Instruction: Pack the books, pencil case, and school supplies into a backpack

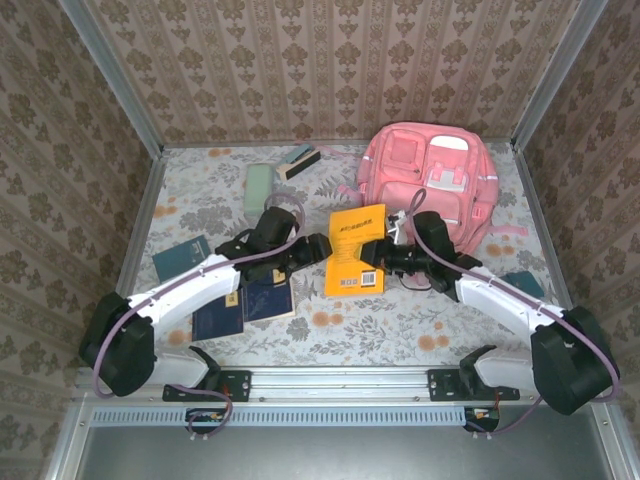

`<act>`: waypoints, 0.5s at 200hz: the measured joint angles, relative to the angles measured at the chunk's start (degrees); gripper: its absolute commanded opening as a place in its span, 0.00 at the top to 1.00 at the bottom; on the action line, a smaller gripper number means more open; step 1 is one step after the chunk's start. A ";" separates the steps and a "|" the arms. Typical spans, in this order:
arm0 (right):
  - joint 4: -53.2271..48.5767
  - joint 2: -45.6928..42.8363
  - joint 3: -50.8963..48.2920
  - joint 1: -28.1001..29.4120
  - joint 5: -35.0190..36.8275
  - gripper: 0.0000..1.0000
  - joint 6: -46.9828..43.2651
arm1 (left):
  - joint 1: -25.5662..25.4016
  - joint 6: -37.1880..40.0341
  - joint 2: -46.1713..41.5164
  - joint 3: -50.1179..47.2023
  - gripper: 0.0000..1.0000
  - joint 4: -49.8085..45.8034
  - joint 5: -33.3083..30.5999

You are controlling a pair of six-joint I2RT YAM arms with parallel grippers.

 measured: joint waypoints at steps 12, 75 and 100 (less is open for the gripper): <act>1.46 -0.09 0.48 -0.83 -1.51 1.00 1.36 | 0.44 -0.87 0.39 0.00 0.28 2.93 2.21; 8.94 -0.09 2.80 -2.10 -5.86 1.00 7.19 | 2.67 -6.60 2.01 -0.24 0.30 16.48 10.32; 11.19 -0.07 3.32 -2.27 -7.30 1.00 8.33 | 3.32 -9.09 2.01 -0.83 0.30 22.10 13.00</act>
